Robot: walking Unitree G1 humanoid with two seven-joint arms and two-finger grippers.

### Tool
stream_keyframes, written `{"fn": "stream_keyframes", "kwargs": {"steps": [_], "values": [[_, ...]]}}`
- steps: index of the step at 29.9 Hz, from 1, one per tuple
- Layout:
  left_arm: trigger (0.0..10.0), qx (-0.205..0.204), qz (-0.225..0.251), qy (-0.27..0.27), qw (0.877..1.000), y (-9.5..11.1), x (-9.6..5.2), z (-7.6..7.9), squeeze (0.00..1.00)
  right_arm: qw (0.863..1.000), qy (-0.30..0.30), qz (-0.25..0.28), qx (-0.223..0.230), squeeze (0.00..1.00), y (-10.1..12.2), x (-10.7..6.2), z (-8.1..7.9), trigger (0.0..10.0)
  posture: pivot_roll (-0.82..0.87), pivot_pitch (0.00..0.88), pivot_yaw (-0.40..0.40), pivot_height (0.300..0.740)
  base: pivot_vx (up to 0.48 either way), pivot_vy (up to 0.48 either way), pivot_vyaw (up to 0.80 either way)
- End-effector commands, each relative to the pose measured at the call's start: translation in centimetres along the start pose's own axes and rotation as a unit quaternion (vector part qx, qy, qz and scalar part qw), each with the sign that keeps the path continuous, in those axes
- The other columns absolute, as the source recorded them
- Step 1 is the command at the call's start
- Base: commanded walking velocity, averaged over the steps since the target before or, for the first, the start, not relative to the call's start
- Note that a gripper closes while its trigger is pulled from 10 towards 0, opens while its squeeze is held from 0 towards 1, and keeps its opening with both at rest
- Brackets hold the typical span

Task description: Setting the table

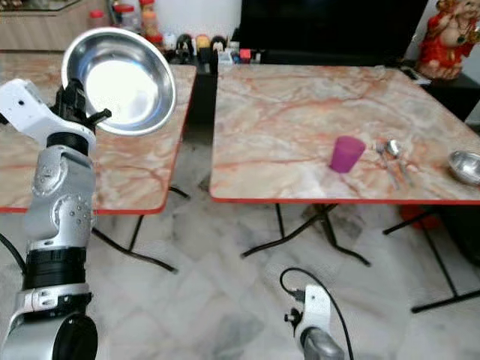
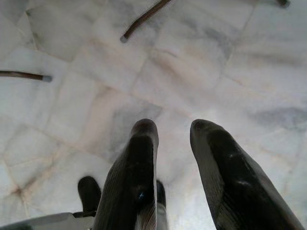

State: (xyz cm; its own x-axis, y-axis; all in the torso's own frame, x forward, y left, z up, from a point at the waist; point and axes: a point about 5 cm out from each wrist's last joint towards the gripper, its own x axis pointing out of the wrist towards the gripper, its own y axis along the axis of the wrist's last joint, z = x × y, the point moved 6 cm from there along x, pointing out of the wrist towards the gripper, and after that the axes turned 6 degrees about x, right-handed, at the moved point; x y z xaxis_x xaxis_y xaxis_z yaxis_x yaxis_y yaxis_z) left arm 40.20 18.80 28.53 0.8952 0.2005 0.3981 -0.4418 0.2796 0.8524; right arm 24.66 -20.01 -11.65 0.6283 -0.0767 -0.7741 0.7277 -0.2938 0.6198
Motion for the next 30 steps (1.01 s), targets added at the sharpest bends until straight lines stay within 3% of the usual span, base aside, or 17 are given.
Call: {"fn": "stream_keyframes", "kwargs": {"steps": [1,30], "values": [[10.0,0.006,0.014,-0.01,1.0,1.03,0.41,0.69,0.0,1.0,0.002,0.003,0.004,0.0,0.12,0.03,-0.23,10.0,0.01,0.0,-0.048,0.728,0.0,0.48,0.0],[10.0,0.02,0.007,-0.014,1.0,1.03,0.59,0.72,0.0,1.0,0.007,0.001,0.006,0.0,0.08,0.07,-0.64,10.0,0.03,0.0,-0.046,0.728,0.0,0.48,0.0]]}}
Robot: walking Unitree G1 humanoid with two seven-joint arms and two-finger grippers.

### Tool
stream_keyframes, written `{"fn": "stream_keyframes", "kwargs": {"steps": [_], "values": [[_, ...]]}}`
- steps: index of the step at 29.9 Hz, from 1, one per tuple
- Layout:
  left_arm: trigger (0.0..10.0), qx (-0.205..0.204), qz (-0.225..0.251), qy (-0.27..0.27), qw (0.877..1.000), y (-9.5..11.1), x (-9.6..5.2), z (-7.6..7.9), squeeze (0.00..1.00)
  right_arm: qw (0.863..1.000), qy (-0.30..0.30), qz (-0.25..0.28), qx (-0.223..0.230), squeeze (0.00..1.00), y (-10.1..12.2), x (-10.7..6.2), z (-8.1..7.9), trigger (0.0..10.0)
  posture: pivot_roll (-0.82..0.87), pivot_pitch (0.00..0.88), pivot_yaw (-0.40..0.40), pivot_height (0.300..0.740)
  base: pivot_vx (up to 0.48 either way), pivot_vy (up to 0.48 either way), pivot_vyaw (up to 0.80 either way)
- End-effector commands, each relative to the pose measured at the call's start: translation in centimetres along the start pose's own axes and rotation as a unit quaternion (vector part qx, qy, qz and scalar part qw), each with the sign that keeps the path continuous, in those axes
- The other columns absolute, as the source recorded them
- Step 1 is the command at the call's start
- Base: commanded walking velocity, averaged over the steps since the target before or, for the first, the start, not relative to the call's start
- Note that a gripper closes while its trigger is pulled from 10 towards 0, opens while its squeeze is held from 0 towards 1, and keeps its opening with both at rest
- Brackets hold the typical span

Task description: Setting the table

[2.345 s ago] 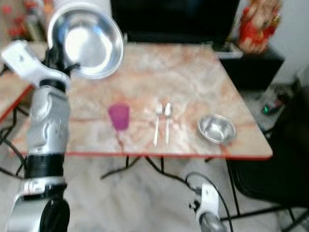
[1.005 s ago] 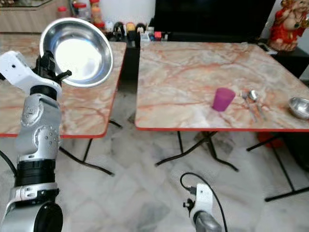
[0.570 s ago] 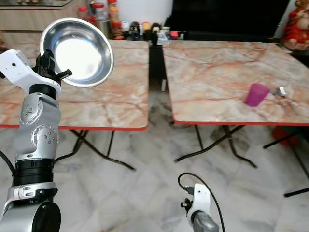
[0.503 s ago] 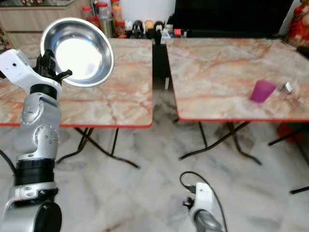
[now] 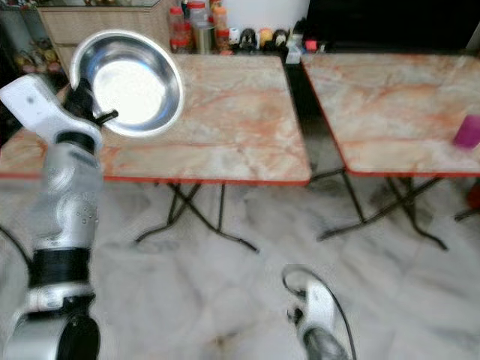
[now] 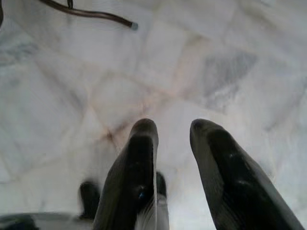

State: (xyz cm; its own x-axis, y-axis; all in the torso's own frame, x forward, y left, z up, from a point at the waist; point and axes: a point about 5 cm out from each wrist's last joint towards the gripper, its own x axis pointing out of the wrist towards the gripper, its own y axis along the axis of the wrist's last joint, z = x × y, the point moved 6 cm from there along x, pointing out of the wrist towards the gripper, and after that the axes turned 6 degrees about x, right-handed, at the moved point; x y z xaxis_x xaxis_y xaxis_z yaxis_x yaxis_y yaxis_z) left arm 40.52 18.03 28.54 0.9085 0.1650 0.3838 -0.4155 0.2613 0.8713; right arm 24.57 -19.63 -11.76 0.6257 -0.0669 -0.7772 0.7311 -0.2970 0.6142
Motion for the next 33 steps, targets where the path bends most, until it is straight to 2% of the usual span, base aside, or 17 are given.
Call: {"fn": "stream_keyframes", "kwargs": {"steps": [1,4,10,12,13,20,33], "values": [[10.0,0.008,0.021,0.001,1.0,1.4,0.4,-0.1,0.0,1.0,0.003,0.004,0.004,0.0,0.4,0.1,-0.3,10.0,0.03,0.0,-0.046,0.728,0.0,0.48,0.0],[10.0,0.009,0.02,0.001,1.0,1.4,0.4,-0.1,0.0,1.0,0.004,0.005,0.004,0.0,0.4,0.1,-0.4,10.0,0.03,0.0,-0.046,0.728,0.0,0.45,0.0],[10.0,0.03,0.007,-0.008,0.999,0.7,0.3,0.2,0.0,1.0,0.004,0.004,0.004,0.0,0.3,0.1,-0.3,10.0,0.03,0.0,-0.045,0.728,0.0,0.0,0.0],[10.0,0.027,-0.002,-0.015,1.0,0.3,0.2,0.5,0.0,1.0,0.004,0.004,0.003,0.0,0.3,0.1,-0.3,10.0,0.03,0.0,-0.045,0.728,0.0,0.0,0.0],[10.0,0.012,-0.01,-0.025,1.0,-0.1,0.1,0.9,0.0,1.0,0.004,0.003,0.002,0.0,0.3,0.1,-0.3,10.0,0.03,0.0,-0.041,0.728,0.0,0.0,0.0],[10.0,0.023,-0.016,-0.047,0.999,-0.3,-0.1,1.6,0.0,1.0,0.006,0.003,-0.001,0.0,0.2,0.1,-0.4,10.0,0.03,0.0,-0.036,0.728,0.0,0.0,0.0],[10.0,0.029,-0.009,-0.065,0.997,0.1,-0.2,2.2,0.0,1.0,0.007,0.001,0.0,0.0,0.0,0.0,-0.5,10.0,0.04,0.0,-0.028,0.728,0.346,0.0,0.0]]}}
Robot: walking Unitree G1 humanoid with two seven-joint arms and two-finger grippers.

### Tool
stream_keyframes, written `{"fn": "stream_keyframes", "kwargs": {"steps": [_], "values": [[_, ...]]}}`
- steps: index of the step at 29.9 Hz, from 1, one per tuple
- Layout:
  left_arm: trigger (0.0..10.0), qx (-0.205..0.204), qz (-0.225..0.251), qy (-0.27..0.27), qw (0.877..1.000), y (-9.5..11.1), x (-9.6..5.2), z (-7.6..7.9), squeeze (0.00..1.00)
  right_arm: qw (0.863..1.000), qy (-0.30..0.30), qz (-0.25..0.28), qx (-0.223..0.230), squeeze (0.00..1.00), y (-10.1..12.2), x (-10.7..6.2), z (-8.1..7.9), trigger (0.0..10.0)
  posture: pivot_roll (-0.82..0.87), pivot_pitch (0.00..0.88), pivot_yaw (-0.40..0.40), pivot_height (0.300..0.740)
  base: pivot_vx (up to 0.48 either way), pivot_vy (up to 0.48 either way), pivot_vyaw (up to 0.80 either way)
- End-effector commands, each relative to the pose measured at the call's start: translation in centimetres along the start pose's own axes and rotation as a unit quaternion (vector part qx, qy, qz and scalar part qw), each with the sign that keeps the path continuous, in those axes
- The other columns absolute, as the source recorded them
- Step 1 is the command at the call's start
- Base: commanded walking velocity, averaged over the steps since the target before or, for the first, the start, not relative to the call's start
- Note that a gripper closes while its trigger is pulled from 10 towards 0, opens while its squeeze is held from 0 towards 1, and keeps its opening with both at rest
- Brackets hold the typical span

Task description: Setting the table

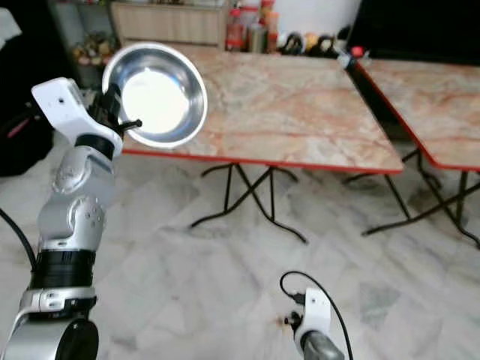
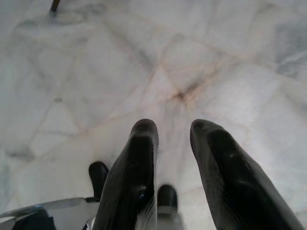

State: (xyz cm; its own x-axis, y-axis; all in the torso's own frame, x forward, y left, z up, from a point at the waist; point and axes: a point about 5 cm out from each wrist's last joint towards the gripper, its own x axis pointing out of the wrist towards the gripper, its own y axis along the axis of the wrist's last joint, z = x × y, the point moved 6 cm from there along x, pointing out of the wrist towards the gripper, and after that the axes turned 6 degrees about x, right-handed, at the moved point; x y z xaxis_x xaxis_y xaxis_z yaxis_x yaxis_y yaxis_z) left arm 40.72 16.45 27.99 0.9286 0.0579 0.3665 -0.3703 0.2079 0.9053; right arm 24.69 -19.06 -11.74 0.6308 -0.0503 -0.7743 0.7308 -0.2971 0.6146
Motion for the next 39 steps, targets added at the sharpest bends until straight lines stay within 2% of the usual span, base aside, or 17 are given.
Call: {"fn": "stream_keyframes", "kwargs": {"steps": [1,20,24,39], "values": [[10.0,-0.001,0.016,-0.016,1.0,1.09,0.12,0.83,0.0,1.0,-0.002,0.001,0.0,0.0,0.01,-0.01,0.11,10.0,0.04,0.0,-0.028,0.728,0.36,0.0,0.0],[10.0,-0.007,0.01,-0.033,0.999,0.79,-0.02,1.73,0.0,1.0,-0.008,-0.011,0.0,0.0,-0.63,-0.07,0.24,10.0,0.04,0.0,-0.025,0.728,0.364,0.0,-0.07],[10.0,-0.007,0.005,-0.034,0.999,0.45,-0.05,1.69,0.0,1.0,-0.006,-0.011,-0.006,0.0,-0.55,-0.05,0.17,10.0,0.05,0.0,-0.027,0.728,0.364,0.0,-0.64],[10.0,-0.006,0.001,-0.028,1.0,0.2,-0.16,1.2,0.0,1.0,-0.006,-0.005,-0.006,0.0,-0.22,-0.01,0.12,10.0,0.05,0.0,-0.034,0.728,0.366,0.0,0.0]]}}
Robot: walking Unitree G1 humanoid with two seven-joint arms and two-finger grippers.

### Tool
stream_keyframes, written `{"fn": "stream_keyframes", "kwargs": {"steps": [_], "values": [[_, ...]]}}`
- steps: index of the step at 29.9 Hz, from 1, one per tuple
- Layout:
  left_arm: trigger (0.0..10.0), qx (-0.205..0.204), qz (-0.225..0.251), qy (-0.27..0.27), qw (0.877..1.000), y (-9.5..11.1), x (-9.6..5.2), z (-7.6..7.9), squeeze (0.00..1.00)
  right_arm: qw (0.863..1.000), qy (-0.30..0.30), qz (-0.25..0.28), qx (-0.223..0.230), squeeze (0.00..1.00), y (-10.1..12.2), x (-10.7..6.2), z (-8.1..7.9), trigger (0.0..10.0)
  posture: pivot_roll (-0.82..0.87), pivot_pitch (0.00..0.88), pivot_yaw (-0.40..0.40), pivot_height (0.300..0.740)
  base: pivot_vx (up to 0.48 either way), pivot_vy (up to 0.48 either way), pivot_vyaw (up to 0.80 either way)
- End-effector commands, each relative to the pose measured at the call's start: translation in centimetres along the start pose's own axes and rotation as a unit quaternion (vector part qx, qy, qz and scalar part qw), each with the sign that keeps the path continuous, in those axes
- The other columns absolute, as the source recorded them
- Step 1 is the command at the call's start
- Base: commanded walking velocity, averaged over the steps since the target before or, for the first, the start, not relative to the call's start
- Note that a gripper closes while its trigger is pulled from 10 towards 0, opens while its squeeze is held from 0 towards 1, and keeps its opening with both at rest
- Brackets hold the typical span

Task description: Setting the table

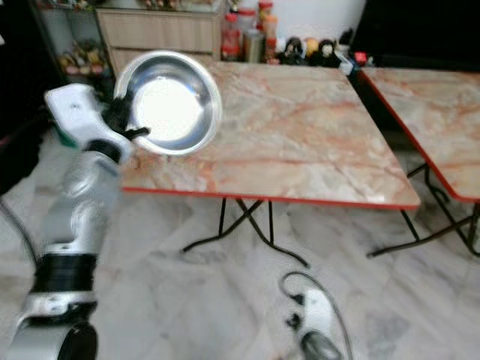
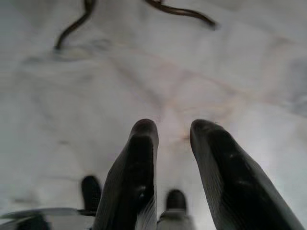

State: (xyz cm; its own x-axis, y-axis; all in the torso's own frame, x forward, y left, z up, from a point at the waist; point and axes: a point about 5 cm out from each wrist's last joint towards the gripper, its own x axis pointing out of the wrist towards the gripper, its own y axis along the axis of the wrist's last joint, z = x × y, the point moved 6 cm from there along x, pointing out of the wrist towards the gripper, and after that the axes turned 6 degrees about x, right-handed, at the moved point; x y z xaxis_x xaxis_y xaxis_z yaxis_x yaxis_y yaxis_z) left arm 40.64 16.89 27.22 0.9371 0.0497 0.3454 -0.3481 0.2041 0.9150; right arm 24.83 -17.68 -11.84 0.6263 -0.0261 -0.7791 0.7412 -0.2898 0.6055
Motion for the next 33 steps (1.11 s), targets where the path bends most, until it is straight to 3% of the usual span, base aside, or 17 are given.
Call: {"fn": "stream_keyframes", "kwargs": {"steps": [1,12,17,23,24,27,33], "values": [[10.0,-0.008,0.014,-0.026,1.0,0.8,0.1,1.8,0.0,1.0,-0.016,0.001,-0.001,0.0,0.1,-0.1,1.5,10.0,0.05,0.0,-0.035,0.728,0.371,0.0,0.0],[10.0,-0.008,0.013,-0.024,1.0,0.7,0.1,1.7,0.0,1.0,-0.009,-0.002,-0.002,0.0,0.1,-0.1,1.3,10.0,0.05,0.0,-0.038,0.728,0.368,0.0,-0.16],[10.0,-0.016,-0.019,-0.036,0.999,-1.3,-0.6,2.1,0.0,1.0,-0.01,0.0,-0.002,0.0,0.1,-0.1,1.4,10.0,0.05,0.0,-0.038,0.728,0.37,0.0,0.0],[10.0,-0.052,-0.079,-0.027,0.995,-4.2,-1.3,2.4,0.0,1.0,-0.01,0.0,-0.003,0.0,0.2,-0.1,1.4,10.0,0.06,0.0,-0.04,0.728,0.369,0.0,0.0],[10.0,-0.069,-0.123,-0.033,0.99,-6.0,-1.8,3.1,0.0,1.0,-0.01,-0.001,-0.003,0.0,0.2,-0.1,1.4,10.0,0.06,0.0,-0.04,0.728,0.368,0.0,0.0],[10.0,-0.066,-0.216,-0.031,0.974,-9.7,-3.2,3.8,0.0,1.0,-0.009,-0.001,-0.004,0.0,0.2,-0.1,1.3,10.0,0.06,0.0,-0.039,0.728,0.368,0.0,0.0],[10.0,-0.084,-0.253,-0.055,0.962,-11.2,-4.3,5.5,0.0,1.0,-0.009,-0.002,-0.005,0.0,0.2,-0.1,1.3,10.0,0.06,0.0,-0.04,0.728,0.331,0.0,0.0]]}}
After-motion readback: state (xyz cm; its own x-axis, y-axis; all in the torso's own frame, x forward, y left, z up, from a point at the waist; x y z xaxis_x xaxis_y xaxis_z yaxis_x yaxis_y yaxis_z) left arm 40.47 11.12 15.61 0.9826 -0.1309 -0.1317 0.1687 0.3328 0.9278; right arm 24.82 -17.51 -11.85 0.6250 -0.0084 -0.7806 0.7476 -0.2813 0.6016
